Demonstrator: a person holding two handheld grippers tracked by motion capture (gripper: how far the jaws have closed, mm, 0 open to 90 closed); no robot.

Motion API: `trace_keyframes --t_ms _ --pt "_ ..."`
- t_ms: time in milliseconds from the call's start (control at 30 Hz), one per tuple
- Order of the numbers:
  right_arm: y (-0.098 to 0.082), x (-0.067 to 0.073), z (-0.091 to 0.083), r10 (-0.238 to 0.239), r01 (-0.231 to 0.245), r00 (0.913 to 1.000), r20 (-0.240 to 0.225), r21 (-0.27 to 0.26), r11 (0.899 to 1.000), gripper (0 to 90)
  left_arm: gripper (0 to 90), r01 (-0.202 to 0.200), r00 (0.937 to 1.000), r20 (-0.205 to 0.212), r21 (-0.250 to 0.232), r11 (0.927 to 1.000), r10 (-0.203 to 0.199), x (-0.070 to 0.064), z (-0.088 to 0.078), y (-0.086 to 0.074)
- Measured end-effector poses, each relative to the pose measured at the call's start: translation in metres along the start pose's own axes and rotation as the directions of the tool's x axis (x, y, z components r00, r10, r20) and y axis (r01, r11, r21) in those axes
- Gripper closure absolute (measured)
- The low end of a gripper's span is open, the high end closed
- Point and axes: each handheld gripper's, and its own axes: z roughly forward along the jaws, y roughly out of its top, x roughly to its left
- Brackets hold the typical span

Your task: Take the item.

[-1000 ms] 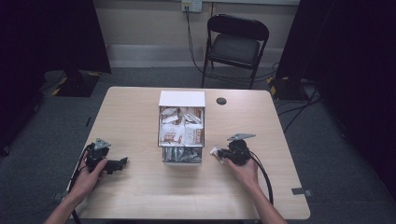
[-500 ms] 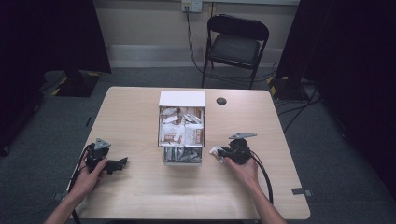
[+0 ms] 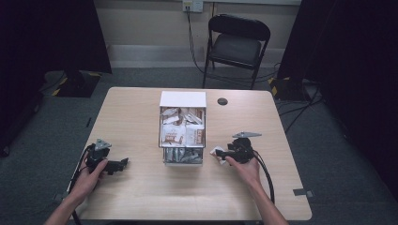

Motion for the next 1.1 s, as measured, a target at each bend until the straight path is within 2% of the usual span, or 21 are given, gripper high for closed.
trace_keyframes --t_ms 67,100,167,267,367,433,533,600,667,733,800,867,1100 --pt "0.001 0.002 -0.001 0.001 -0.002 1.0 -0.002 -0.01 1.0 22.4 0.0 0.0 1.0 0.0 0.002 1.0 0.0 0.0 0.0 0.0" --pt "0.002 0.003 -0.001 -0.009 0.009 0.9998 0.016 -0.005 1.0 19.7 0.0 0.0 1.0 0.0 0.002 1.0 0.0 0.0 0.0 0.0" --pt "0.004 0.005 -0.003 -0.016 0.017 0.9997 0.015 -0.017 1.0 19.7 0.0 0.0 1.0 0.0 0.0 1.0 0.0 0.0 0.0 0.0" --pt "0.007 0.007 -0.008 0.002 -0.001 0.9998 0.019 -0.038 0.999 15.5 0.0 -0.001 1.0 0.0 0.002 1.0 0.001 0.0 0.0 0.0" --pt "0.008 0.006 -0.012 0.018 -0.017 0.9997 0.017 -0.053 0.998 15.3 0.0 0.0 1.0 0.0 0.001 1.0 0.0 0.0 0.0 0.0" --pt "0.009 0.007 -0.015 0.0 0.001 0.9998 0.018 -0.055 0.998 15.1 0.0 -0.001 1.0 0.0 0.002 1.0 0.001 0.0 0.0 0.0" --pt "0.01 0.008 -0.021 0.019 -0.017 0.9995 0.024 -0.065 0.998 14.6 0.0 0.0 1.0 -0.001 0.002 1.0 0.0 0.0 0.0 0.0" --pt "0.01 0.009 -0.025 0.014 -0.012 0.9994 0.032 -0.069 0.998 14.7 0.0 -0.001 1.0 0.0 0.002 1.0 0.001 0.0 0.0 0.0" --pt "0.011 0.009 -0.031 0.018 -0.015 0.9992 0.036 -0.074 0.997 14.8 0.0 0.0 1.0 -0.001 0.002 1.0 0.0 0.0 0.0 0.0" --pt "0.011 0.009 -0.038 0.03 -0.025 0.9974 0.065 -0.084 0.996 16.8 0.0 0.0 1.0 0.0 0.002 1.0 0.0 0.0 0.0 0.0" --pt "0.013 0.008 -0.048 0.038 -0.027 0.9954 0.088 -0.117 0.993 20.3 0.0 0.0 1.0 0.0 0.002 1.0 0.0 0.0 0.0 0.0" --pt "0.016 0.005 -0.058 0.055 -0.04 0.9941 0.094 -0.152 0.988 18.2 0.0 0.0 1.0 0.0 0.0 1.0 0.0 0.0 0.0 0.0" --pt "0.014 -0.002 -0.088 0.076 -0.055 0.9903 0.116 -0.174 0.983 17.0 0.0 0.0 1.0 -0.001 0.002 1.0 0.0 0.0 0.0 0.0"
